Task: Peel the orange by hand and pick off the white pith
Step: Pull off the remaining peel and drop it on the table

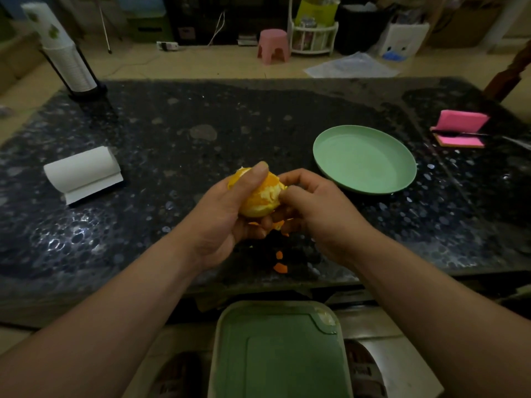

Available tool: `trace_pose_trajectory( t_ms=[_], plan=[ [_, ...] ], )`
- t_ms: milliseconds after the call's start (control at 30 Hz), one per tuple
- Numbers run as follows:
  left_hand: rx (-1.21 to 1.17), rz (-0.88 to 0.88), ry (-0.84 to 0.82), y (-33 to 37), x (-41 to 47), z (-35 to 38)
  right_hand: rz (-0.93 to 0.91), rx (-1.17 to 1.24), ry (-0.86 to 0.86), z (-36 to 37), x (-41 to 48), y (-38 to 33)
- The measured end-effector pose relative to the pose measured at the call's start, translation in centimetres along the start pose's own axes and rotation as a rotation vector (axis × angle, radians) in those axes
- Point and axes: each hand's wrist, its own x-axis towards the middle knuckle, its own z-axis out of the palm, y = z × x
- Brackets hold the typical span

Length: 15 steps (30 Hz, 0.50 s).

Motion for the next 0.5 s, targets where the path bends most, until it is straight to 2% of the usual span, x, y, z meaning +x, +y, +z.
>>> trace_pose_trajectory(
  t_ms=[133, 267, 500],
  plan=[
    [0.226, 0.017, 0.072, -0.09, 0.02, -0.73, 0.051, 0.004, 0.058, -0.24, 0.56, 0.07],
    [0.376, 0.101, 0.058, -0.57, -0.21, -0.91, 0.101, -0.036, 0.025, -0.47, 0.94, 0.0],
    [0.385, 0.137, 0.053, -0.85, -0.08, -0.66, 0.107, -0.037, 0.01, -0.12, 0.79, -0.06]
  ],
)
